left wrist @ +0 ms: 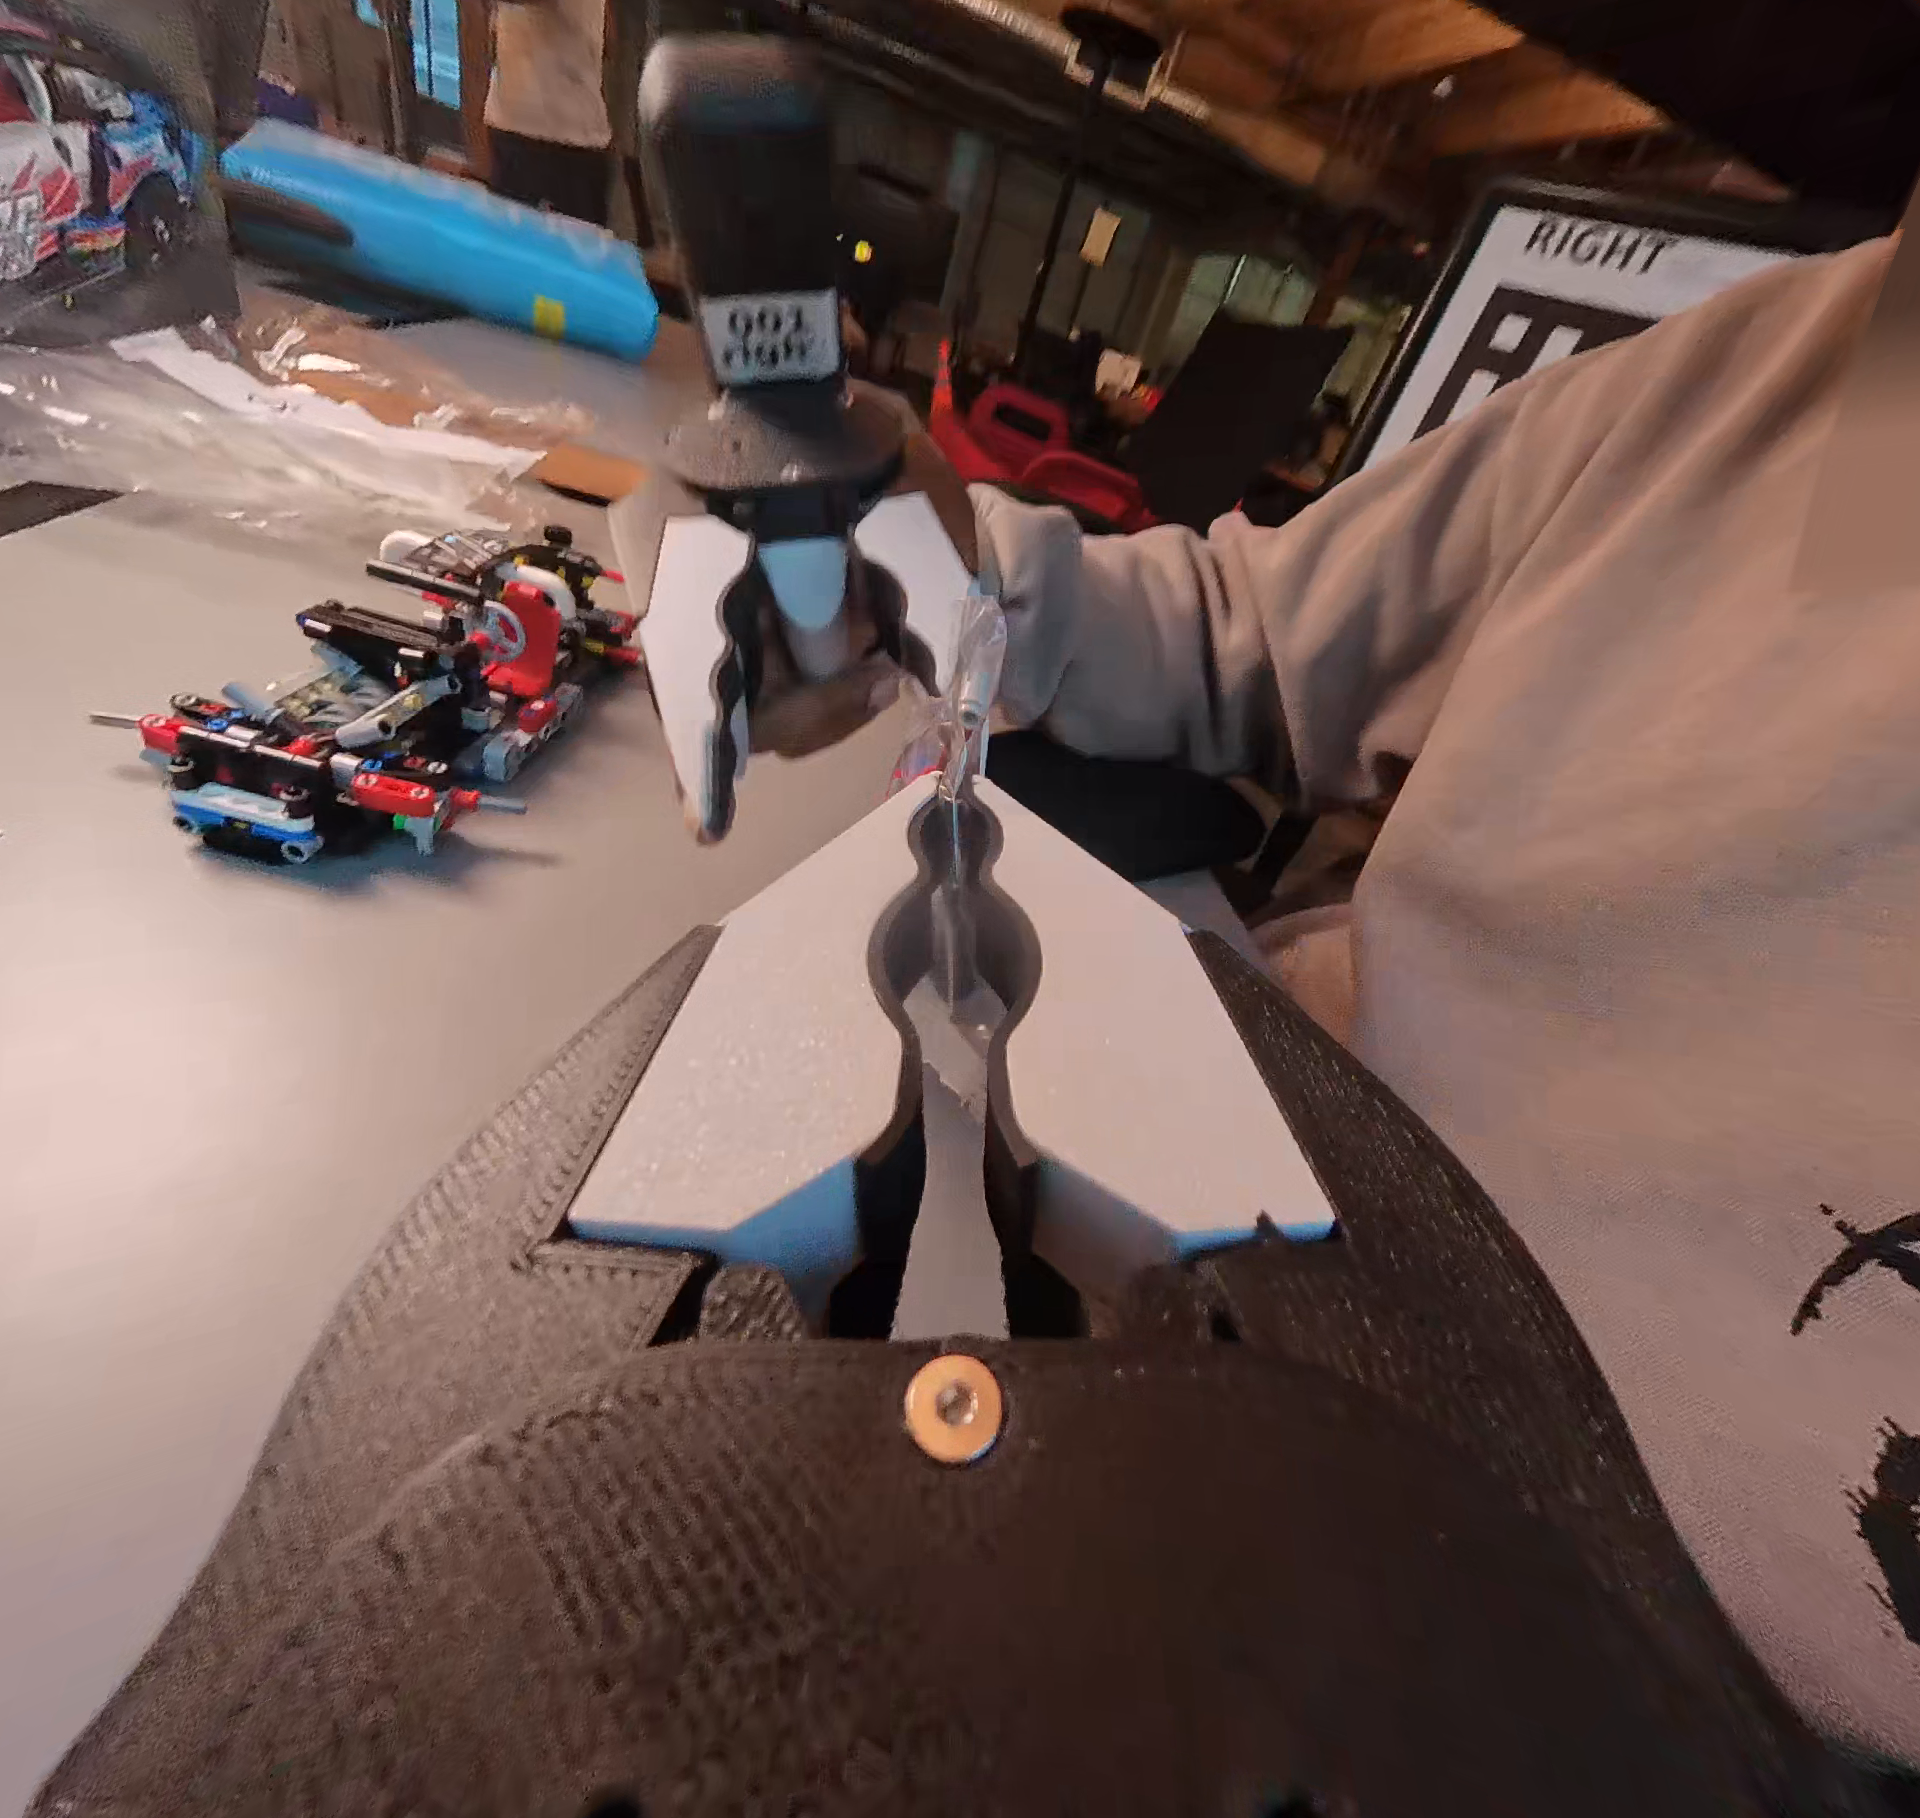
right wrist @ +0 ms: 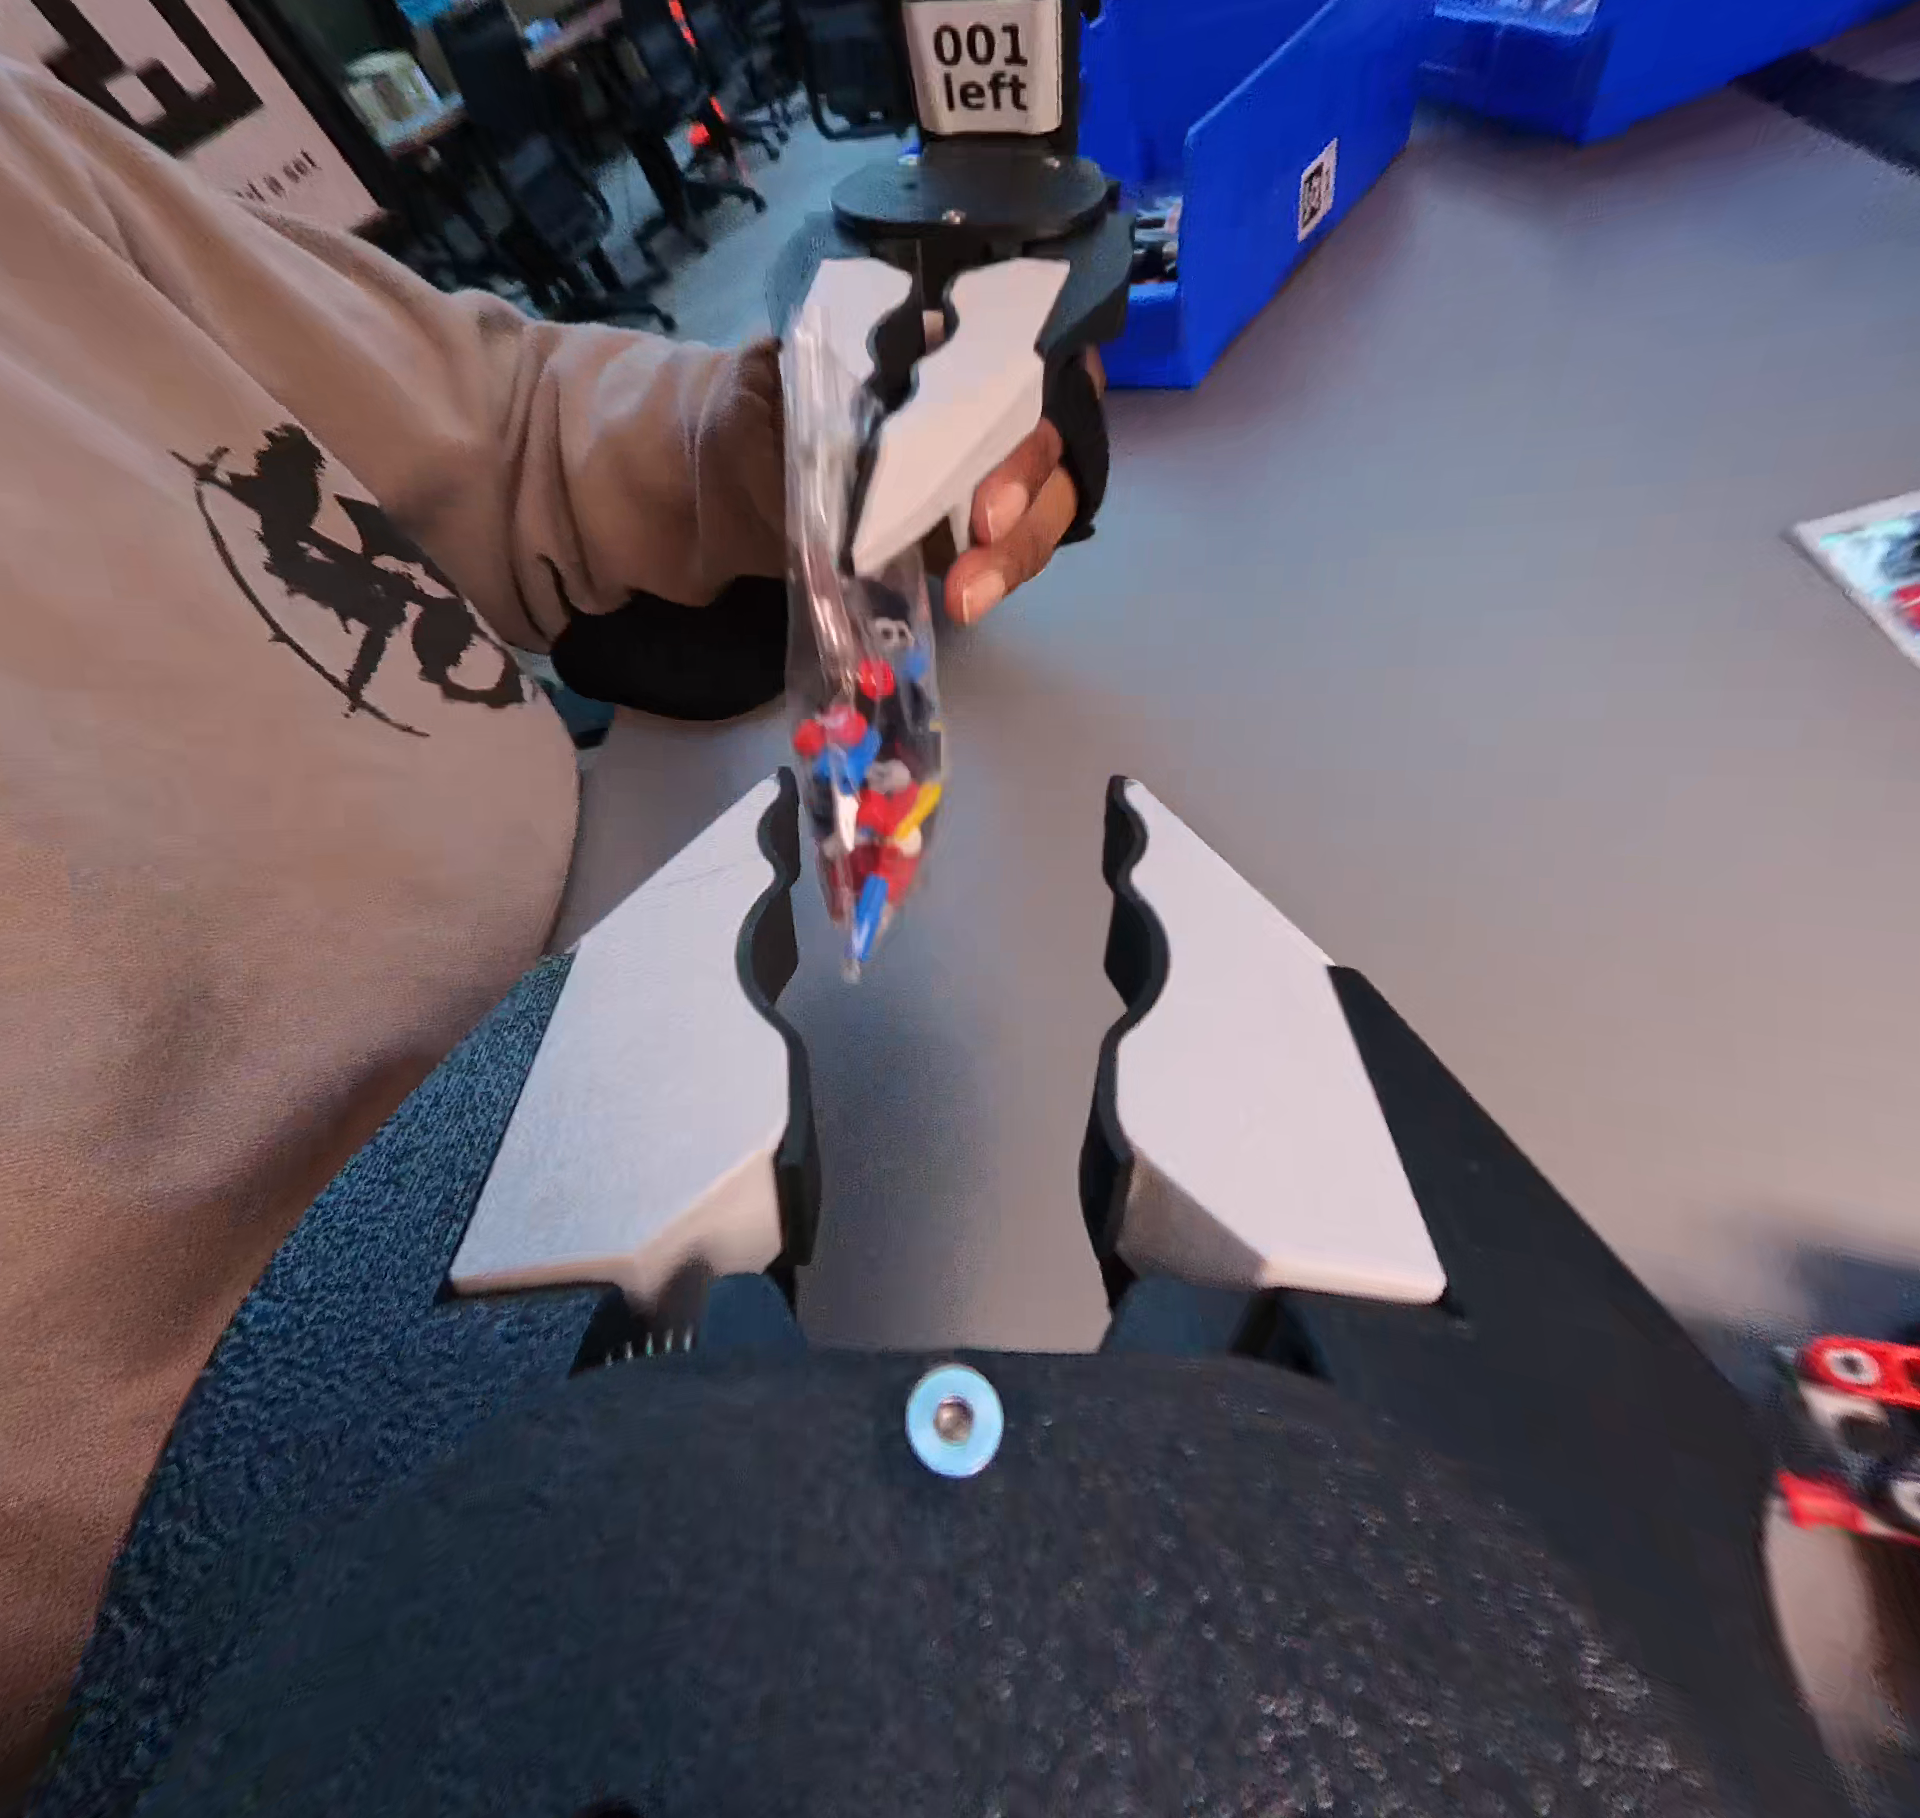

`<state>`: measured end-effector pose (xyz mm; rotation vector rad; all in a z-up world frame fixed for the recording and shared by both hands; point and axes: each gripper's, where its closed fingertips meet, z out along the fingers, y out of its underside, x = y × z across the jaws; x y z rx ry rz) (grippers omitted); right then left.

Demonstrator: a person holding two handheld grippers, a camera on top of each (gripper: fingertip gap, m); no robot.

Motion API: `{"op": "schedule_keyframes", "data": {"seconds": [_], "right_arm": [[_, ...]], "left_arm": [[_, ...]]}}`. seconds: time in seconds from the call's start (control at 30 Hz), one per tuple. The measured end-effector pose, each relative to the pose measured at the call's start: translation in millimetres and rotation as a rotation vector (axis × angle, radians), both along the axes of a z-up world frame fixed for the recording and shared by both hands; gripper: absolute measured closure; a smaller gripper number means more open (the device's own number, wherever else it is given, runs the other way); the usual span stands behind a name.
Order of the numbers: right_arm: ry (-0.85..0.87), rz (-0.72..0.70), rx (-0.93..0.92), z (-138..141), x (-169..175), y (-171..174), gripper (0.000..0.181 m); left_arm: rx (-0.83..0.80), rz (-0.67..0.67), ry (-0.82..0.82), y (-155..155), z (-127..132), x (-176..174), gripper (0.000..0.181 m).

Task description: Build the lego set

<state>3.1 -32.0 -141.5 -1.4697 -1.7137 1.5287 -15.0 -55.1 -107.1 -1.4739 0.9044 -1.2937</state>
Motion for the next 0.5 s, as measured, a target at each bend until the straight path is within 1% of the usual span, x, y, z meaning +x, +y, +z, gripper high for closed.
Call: {"op": "schedule_keyframes", "data": {"seconds": [0.03,0.07,0.1,0.13,0.17,0.23,0.27,0.3,0.33,0.37,0.4,0.43,0.5], "right_arm": [[0.003,0.022,-0.07,-5,3,-5,0.122],[0.031,0.039,-0.128,-4,5,-10,0.129],[0.092,0.039,-0.157,4,7,-11,0.152],[0.145,0.004,-0.153,12,7,-5,0.169],[0.191,-0.033,-0.138,20,9,3,0.172],[0.24,-0.106,-0.104,34,12,19,0.175],[0.245,-0.124,-0.086,39,13,22,0.177],[0.227,-0.101,-0.072,41,15,18,0.179],[0.215,-0.089,-0.05,43,16,14,0.179],[0.212,-0.108,-0.014,45,16,14,0.179],[0.194,-0.135,0.029,44,15,17,0.179],[0.141,-0.158,0.079,36,14,19,0.179],[0.033,-0.139,0.139,17,12,14,0.179]], "left_arm": [[0.003,0.01,-0.029,2,4,-1,0.181],[0.012,0.036,-0.041,6,5,-3,0.181],[0.02,0.056,-0.05,9,5,-6,0.181],[0.021,0.066,-0.069,11,6,-9,0.181],[0.012,0.077,-0.085,13,6,-11,0.181],[-0.005,0.112,-0.066,20,-2,-15,0.181],[-0.022,0.117,-0.061,22,-5,-16,0.181],[-0.04,0.103,-0.058,21,-7,-15,0.179],[-0.055,0.076,-0.049,18,-9,-13,0.174],[-0.069,0.057,-0.03,16,-13,-11,0.164],[-0.076,0.051,-0.003,15,-16,-10,0.152],[-0.076,0.046,0.027,14,-20,-8,0.146],[-0.072,0.021,0.096,9,-29,1,0.143]]}}
